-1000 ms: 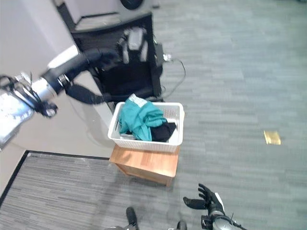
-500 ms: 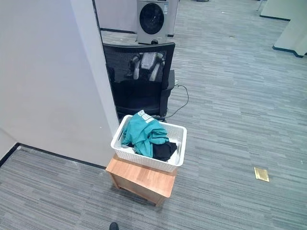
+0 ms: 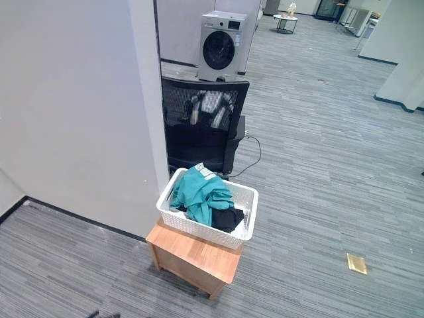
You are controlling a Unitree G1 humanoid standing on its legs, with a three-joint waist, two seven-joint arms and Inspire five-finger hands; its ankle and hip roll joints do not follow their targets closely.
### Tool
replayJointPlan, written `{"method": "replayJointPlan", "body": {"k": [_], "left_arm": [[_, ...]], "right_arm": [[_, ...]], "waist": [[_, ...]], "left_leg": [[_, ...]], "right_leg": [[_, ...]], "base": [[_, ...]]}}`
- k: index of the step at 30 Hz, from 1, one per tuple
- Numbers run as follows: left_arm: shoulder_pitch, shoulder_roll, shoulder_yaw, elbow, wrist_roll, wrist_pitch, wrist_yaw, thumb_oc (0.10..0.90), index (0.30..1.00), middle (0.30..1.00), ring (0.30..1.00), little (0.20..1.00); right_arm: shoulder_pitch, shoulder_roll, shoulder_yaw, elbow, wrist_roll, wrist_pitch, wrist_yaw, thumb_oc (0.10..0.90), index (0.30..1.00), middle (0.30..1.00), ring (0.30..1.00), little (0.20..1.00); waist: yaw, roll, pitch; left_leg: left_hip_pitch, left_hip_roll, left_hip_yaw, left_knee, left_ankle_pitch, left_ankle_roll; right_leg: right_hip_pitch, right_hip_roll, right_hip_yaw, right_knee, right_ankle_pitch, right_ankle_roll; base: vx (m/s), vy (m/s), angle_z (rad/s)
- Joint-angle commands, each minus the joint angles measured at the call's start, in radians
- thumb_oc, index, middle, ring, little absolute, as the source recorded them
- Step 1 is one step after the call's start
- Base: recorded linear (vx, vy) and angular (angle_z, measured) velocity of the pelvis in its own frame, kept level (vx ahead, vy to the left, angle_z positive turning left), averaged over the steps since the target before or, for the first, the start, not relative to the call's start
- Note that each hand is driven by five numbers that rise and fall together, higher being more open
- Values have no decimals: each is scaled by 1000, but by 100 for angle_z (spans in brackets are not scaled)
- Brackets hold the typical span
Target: Pick up bed clothes into laundry basket.
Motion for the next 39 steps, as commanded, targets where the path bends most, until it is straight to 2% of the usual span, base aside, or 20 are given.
{"method": "replayJointPlan", "body": {"k": [1, 2, 3, 4, 6, 11, 15, 16, 19, 21, 22, 23, 28, 29, 30, 31, 32, 33, 35, 39], "left_arm": [[-117, -11, -55, -47, -76, -101, 67, 800, 900, 900, 900, 900], [-117, -11, -55, -47, -76, -101, 67, 800, 900, 900, 900, 900], [-138, -13, -99, -33, -58, -104, 78, 800, 900, 900, 900, 900], [-148, -17, -106, -38, -60, -113, 83, 800, 900, 900, 900, 900], [-157, -19, -124, -31, -44, -110, 85, 800, 900, 900, 900, 900], [-109, 9, -47, 27, -36, -127, 102, 800, 900, 900, 900, 900], [-36, 27, 52, 69, -71, -134, 119, 800, 900, 900, 900, 900], [-12, 38, 99, 99, -85, -136, 126, 800, 900, 900, 900, 900], [-18, 48, 110, 109, -77, -126, 126, 800, 900, 900, 900, 900], [-57, 33, 84, 102, -56, -124, 129, 800, 900, 900, 900, 900], [-57, 33, 84, 102, -56, -124, 129, 800, 900, 900, 900, 900], [-88, 6, 49, 85, -62, -125, 125, 800, 900, 900, 900, 900], [-97, -20, -38, 16, -49, -119, 116, 800, 900, 900, 900, 900], [-121, -7, -86, 17, -18, -123, 112, 800, 900, 900, 900, 900], [-122, -7, -85, 18, -17, -124, 111, 800, 900, 900, 900, 900], [-126, 4, -99, 19, 3, -127, 111, 800, 900, 900, 900, 900], [-122, 13, -117, 27, 21, -132, 103, 800, 900, 900, 900, 900], [-126, 15, -119, 35, 31, -131, 102, 800, 900, 900, 900, 900], [-129, 23, -118, 40, 44, -134, 106, 800, 900, 900, 900, 900], [-110, 58, -72, 44, 30, -134, 115, 800, 900, 900, 900, 900]], "right_arm": [[-26, 26, 72, -66, 0, -34, -34, 800, 900, 900, 900, 900], [-26, 26, 72, -66, 0, -34, -34, 800, 900, 900, 900, 900], [-37, 28, 94, -73, 19, -43, -37, 800, 900, 900, 900, 900], [-34, 24, 103, -82, 19, -47, -48, 800, 900, 900, 900, 900], [-27, 29, 137, -87, 10, -52, -60, 800, 900, 900, 900, 900], [-72, -7, 203, -123, -56, -77, -62, 800, 900, 900, 900, 900], [-79, -36, 147, -149, 10, -94, -77, 800, 900, 900, 900, 900], [-64, -31, 128, -154, 25, -101, -74, 800, 900, 900, 900, 900], [-43, -19, 137, -159, 17, -99, -72, 800, 900, 900, 900, 900], [-8, -6, 106, -137, 19, -95, -78, 800, 900, 900, 900, 900], [-8, -7, 106, -137, 19, -95, -78, 800, 900, 900, 900, 900], [16, 3, 70, -92, 19, -87, -90, 800, 900, 900, 900, 900], [3, -3, 67, -60, -68, -65, -117, 800, 900, 900, 900, 900], [-27, -4, 92, -59, -98, -60, -118, 800, 900, 900, 900, 900], [-29, -4, 93, -58, -98, -60, -118, 800, 900, 900, 900, 900], [-38, -6, 113, -59, -112, -58, -113, 800, 900, 900, 900, 900], [-43, -19, 132, -79, -107, -68, -114, 800, 900, 900, 900, 900], [-46, -23, 125, -95, -90, -73, -118, 800, 900, 900, 900, 900], [-46, -26, 118, -108, -73, -79, -121, 800, 900, 900, 900, 900], [-63, -17, 148, -176, -81, -93, -121, 800, 900, 900, 900, 900]], "waist": [[12, 18, 55], [10, 19, 52], [-16, 4, 56], [-19, 6, 65], [-13, 6, 86], [65, -9, 158], [26, -41, 176], [-8, -56, 161], [-39, -49, 143], [-114, -24, 113], [-116, -24, 113], [-161, 10, 93], [-147, 43, 110], [-181, 41, 128], [-180, 40, 128], [-188, 38, 124], [-193, 45, 106], [-198, 46, 101], [-185, 43, 99], [-120, 22, 84]], "left_leg": [[-24, 26, -212, 68, -11, -16], [-30, 27, -214, 70, -11, -16], [-88, 28, -274, 100, 14, -16], [-109, 11, -315, 122, 21, -24], [-145, -27, -425, 125, 48, -30], [-283, -5, -472, 161, 140, -92], [-258, 75, -170, 374, 2, -30], [-205, 138, -40, 499, -42, -23], [-91, 202, 50, 489, -113, -41], [51, 265, 247, 449, -127, -83], [50, 264, 246, 449, -127, -83], [80, 263, 399, 326, -143, -97], [74, 148, 223, 160, -179, -31], [61, 123, 128, 156, -183, -21], [60, 122, 130, 157, -185, -20], [42, 113, 91, 155, -160, -14], [19, 95, -33, 157, -144, -12], [16, 86, -74, 153, -137, -11], [6, 77, -122, 153, -128, -10], [-11, 96, -180, 114, -84, -27]], "right_leg": [[-98, 39, 223, 282, -43, -17], [-102, 40, 221, 282, -42, -17], [-111, 141, 395, 283, -97, -38], [-115, 159, 483, 285, -97, -51], [-108, 214, 571, 298, -108, -85], [-51, 239, 410, 133, -98, -109], [-117, 198, 290, 88, -24, -126], [-139, 166, 195, 61, 7, -144], [-143, 159, 122, 59, -16, -142], [-174, 121, -57, 62, -8, -142], [-173, 121, -58, 62, -8, -142], [-187, 85, -171, 73, 9, -129], [-248, -42, -180, 275, 43, -63], [-298, -36, 36, 298, 86, -15], [-301, -38, 39, 301, 86, -13], [-311, -12, 164, 270, 113, -6], [-274, 40, 402, 227, 97, 10], [-250, 61, 479, 224, 80, 10], [-228, 66, 520, 225, 80, 10], [-167, 57, 436, 147, 30, -7]], "base": [[-77, -64, 129], [-121, -147, 195], [-74, -89, 269], [-115, -116, 275], [-231, -187, 187], [-348, -236, 220], [-354, -60, 159], [-270, -15, 124], [-115, 16, 189], [-164, 112, 193], [-232, 243, 321], [-122, 185, 267], [-78, 298, 178], [-76, 50, 153], [-155, 22, 157], [-45, -57, 245], [-27, -70, 198], [50, -54, 251], [-47, -114, 198], [-133, -198, 87]]}}
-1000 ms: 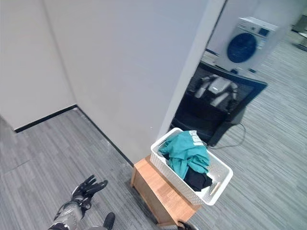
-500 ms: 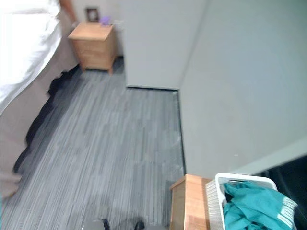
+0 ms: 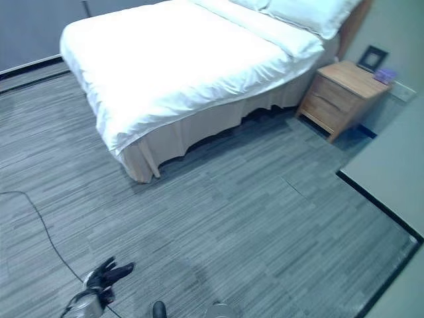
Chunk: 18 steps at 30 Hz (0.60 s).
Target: Pick up bed clothes into laundry basket.
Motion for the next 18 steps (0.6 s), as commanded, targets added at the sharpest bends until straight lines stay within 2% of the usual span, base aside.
{"method": "replayJointPlan", "body": {"k": [1, 2, 4, 5, 6, 7, 10, 11, 12, 13, 14, 15, 16, 17, 18], "left_arm": [[15, 79, 83, 24, -26, -29, 6, 800, 900, 900, 900, 900], [19, 76, 95, 32, -37, -33, 8, 800, 900, 900, 900, 900], [44, 62, 108, 43, -39, -28, -3, 800, 900, 900, 900, 900], [47, 56, 106, 50, -31, -25, -6, 800, 900, 900, 900, 900], [48, 39, 100, 78, -1, -12, -10, 800, 900, 900, 900, 900], [48, 39, 100, 78, -1, -12, -10, 800, 900, 900, 900, 900], [81, 15, 93, 111, 66, 18, -52, 800, 900, 900, 900, 900], [86, 16, 95, 115, 74, 23, -61, 800, 900, 900, 900, 900], [86, 12, 93, 121, 82, 26, -61, 800, 900, 900, 900, 900], [87, 10, 88, 135, 115, 41, -60, 800, 900, 900, 900, 900], [93, -7, 54, 139, 149, 52, -74, 800, 900, 900, 900, 900], [93, -8, 54, 139, 149, 53, -74, 800, 900, 900, 900, 900], [87, -15, 31, 142, 182, 53, -75, 800, 900, 900, 900, 900], [83, -14, 10, 126, 204, 52, -85, 800, 900, 900, 900, 900], [83, -14, 10, 126, 204, 52, -85, 800, 900, 900, 900, 900]], "right_arm": [[-168, -1, 42, -90, -8, -78, 5, 800, 900, 900, 900, 900], [-180, -9, 47, -91, -7, -85, 5, 800, 900, 900, 900, 900], [-199, -40, 67, -129, -15, -96, 19, 800, 900, 900, 900, 900], [-205, -47, 64, -136, -7, -99, 19, 800, 900, 900, 900, 900], [-218, -60, 69, -138, 19, -101, 45, 800, 900, 900, 900, 900], [-219, -60, 69, -137, 19, -101, 45, 800, 900, 900, 900, 900], [-192, -47, 66, -72, 13, -87, 89, 800, 900, 900, 900, 900], [-186, -43, 69, -55, -3, -81, 87, 800, 900, 900, 900, 900], [-173, -39, 67, -36, -26, -77, 78, 800, 900, 900, 900, 900], [-160, -30, 71, -9, -62, -64, 79, 800, 900, 900, 900, 900], [-150, -17, 69, 43, -111, -45, 56, 800, 900, 900, 900, 900], [-150, -17, 69, 43, -112, -46, 55, 800, 900, 900, 900, 900], [-152, -9, 70, 72, -132, -34, 44, 800, 900, 900, 900, 900], [-147, 14, 80, 103, -159, -23, 55, 800, 900, 900, 900, 900], [-147, 15, 80, 103, -159, -23, 55, 800, 900, 900, 900, 900]], "waist": [[100, -93, -2], [111, -97, 2], [136, -103, 12], [136, -110, 23], [117, -125, 39], [117, -125, 37], [100, -127, 26], [94, -122, 17], [84, -114, 10], [68, -103, -2], [51, -67, -21], [50, -66, -21], [49, -62, -28], [46, -68, -43], [46, -68, -43]], "left_leg": [[-50, 100, -30, 44, -14, -74], [-63, 115, -47, 39, 10, -87], [-86, 144, -66, 26, 57, -116], [-124, 142, -44, 62, 56, -109], [-120, 150, 117, 216, -15, -82], [-123, 151, 117, 218, -15, -82], [-64, 136, 277, 345, -91, -66], [-53, 128, 287, 324, -105, -67], [-32, 140, 327, 347, -139, -79], [-5, 133, 361, 291, -156, -77], [65, 88, 348, 73, -139, -73], [68, 86, 347, 65, -135, -72], [64, 78, 317, 23, -116, -73], [64, 67, 318, -23, -81, -66], [65, 66, 318, -24, -80, -66]], "right_leg": [[101, -29, -97, -116, 40, 38], [116, -6, -90, -148, 44, 27], [156, 19, -122, -211, 50, 12], [151, 15, -143, -208, 57, 9], [119, 8, -184, -198, 83, -13], [116, 9, -184, -198, 84, -13], [102, 11, -289, -222, 108, -38], [101, 12, -304, -231, 108, -34], [113, 14, -333, -237, 95, -27], [106, 12, -363, -229, 94, -22], [91, 15, -404, -246, 109, -6], [91, 14, -406, -247, 110, -5], [82, 12, -415, -258, 126, 0], [70, 1, -432, -275, 158, 4], [71, 1, -432, -276, 158, 4]], "base": [[-240, -345, 97], [-285, -430, 58], [-172, -277, 53], [-399, -282, 75], [-343, -169, 67], [-352, -162, 79], [-233, -74, 82], [-90, 0, 94], [-38, 59, 120], [-60, 176, 150], [-84, 174, 163], [-81, 183, 123], [-64, 84, 67], [-65, 82, 48], [-16, 58, 46]]}}
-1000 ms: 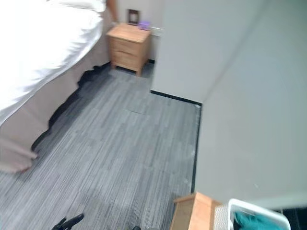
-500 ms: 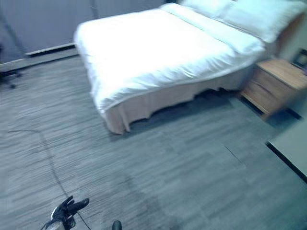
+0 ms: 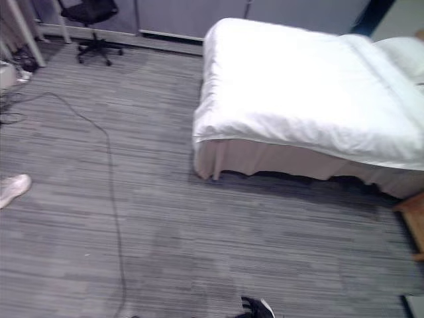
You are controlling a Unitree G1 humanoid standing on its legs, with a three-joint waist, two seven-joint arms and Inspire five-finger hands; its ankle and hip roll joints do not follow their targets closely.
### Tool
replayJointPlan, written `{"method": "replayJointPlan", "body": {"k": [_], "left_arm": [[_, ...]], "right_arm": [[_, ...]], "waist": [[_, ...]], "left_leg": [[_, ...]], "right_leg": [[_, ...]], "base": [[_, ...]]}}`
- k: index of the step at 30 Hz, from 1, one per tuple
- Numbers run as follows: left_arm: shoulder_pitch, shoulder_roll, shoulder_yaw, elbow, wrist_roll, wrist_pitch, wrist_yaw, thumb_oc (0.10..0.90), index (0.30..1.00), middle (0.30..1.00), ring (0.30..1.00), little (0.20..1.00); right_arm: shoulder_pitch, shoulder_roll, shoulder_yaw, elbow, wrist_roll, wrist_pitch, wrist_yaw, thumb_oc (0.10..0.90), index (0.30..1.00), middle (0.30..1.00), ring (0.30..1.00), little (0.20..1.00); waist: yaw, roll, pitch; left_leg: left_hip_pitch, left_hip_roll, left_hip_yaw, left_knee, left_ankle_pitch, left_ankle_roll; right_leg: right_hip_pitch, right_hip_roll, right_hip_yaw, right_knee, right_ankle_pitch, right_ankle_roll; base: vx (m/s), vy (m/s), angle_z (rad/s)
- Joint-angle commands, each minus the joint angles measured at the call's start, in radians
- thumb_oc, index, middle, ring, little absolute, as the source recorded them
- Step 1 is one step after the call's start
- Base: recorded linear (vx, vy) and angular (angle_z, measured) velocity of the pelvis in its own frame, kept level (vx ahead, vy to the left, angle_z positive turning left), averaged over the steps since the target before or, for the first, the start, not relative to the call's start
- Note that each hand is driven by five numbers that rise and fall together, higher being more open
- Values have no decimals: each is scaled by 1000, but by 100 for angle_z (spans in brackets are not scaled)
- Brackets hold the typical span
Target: Pick up bed clothes into laundry basket.
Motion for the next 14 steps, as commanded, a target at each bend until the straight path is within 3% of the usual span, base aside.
{"method": "replayJointPlan", "body": {"k": [1, 5, 8, 14], "left_arm": [[-48, 1, -30, -36, 81, -10, -43, 800, 900, 900, 900, 900], [-59, 1, -56, -45, 111, -15, -31, 800, 900, 900, 900, 900], [-60, -4, -68, -41, 132, -12, -28, 800, 900, 900, 900, 900], [-49, -20, -70, -32, 149, -22, -24, 800, 900, 900, 900, 900]], "right_arm": [[-12, 21, 76, 54, -96, 30, -5, 800, 900, 900, 900, 900], [-55, 40, 162, 22, -176, 25, -9, 800, 900, 900, 900, 900], [-65, 35, 190, 11, -223, 25, -19, 800, 900, 900, 900, 900], [-44, 28, 160, -15, -172, 4, -11, 800, 900, 900, 900, 900]], "waist": [[16, -17, -29], [51, -27, -4], [55, -27, -2], [46, -22, -15]], "left_leg": [[42, 39, -68, -42, 20, -68], [44, 25, -87, -56, 29, -55], [51, 19, -86, -63, 26, -52], [75, 17, -74, -71, 21, -50]], "right_leg": [[-56, -30, 61, -11, 28, 98], [-64, -44, 68, -7, 54, 107], [-64, -48, 69, -9, 59, 109], [-44, -55, 63, -13, 60, 116]], "base": [[-9, 38, 47], [-58, 32, 18], [-22, 21, -5], [34, 15, -2]]}}
